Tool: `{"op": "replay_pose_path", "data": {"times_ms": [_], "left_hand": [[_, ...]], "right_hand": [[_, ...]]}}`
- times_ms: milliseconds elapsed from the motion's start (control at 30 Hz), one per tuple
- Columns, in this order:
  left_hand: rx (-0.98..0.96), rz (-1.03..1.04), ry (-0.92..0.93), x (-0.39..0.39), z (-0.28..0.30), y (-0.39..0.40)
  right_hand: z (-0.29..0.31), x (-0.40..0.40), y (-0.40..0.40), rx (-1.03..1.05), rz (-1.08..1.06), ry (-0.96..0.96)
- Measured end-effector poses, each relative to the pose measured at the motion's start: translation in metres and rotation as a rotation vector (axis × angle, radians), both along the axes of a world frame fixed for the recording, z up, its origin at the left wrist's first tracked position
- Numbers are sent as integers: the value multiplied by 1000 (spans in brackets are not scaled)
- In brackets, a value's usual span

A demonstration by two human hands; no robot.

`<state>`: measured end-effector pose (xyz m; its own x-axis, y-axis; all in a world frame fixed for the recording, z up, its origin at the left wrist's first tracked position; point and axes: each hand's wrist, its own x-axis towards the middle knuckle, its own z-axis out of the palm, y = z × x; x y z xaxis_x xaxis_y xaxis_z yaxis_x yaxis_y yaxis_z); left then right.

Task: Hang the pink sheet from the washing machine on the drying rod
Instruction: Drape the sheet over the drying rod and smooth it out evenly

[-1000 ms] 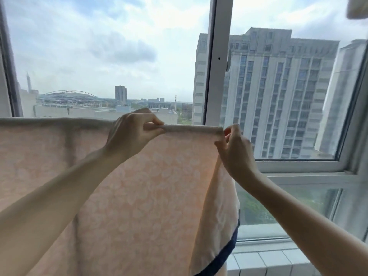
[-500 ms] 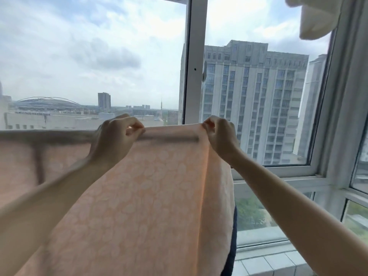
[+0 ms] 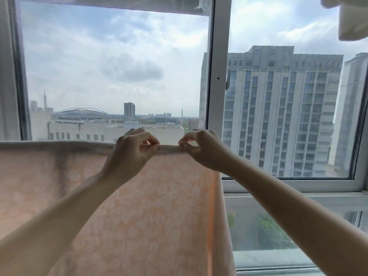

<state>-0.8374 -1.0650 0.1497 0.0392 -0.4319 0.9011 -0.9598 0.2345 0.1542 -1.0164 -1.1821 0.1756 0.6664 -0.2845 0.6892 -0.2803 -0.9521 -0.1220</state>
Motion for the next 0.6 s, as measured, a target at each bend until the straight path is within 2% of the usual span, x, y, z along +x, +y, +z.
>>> {"op": "replay_pose_path", "data": {"times_ms": [100, 233, 367, 533, 600], "left_hand": [[-34, 43, -31, 5, -5, 9], [-113, 215, -138, 13, -17, 19], [-168, 318, -141, 11, -25, 22], [-195, 330, 101, -11, -25, 29], [-157, 342, 174, -20, -21, 30]], "right_hand": [[4, 14, 4, 36, 46, 73], [8, 6, -5, 84, 15, 80], [15, -7, -14, 186, 61, 81], [5, -2, -11, 83, 45, -42], [4, -1, -12, 47, 20, -154]]}}
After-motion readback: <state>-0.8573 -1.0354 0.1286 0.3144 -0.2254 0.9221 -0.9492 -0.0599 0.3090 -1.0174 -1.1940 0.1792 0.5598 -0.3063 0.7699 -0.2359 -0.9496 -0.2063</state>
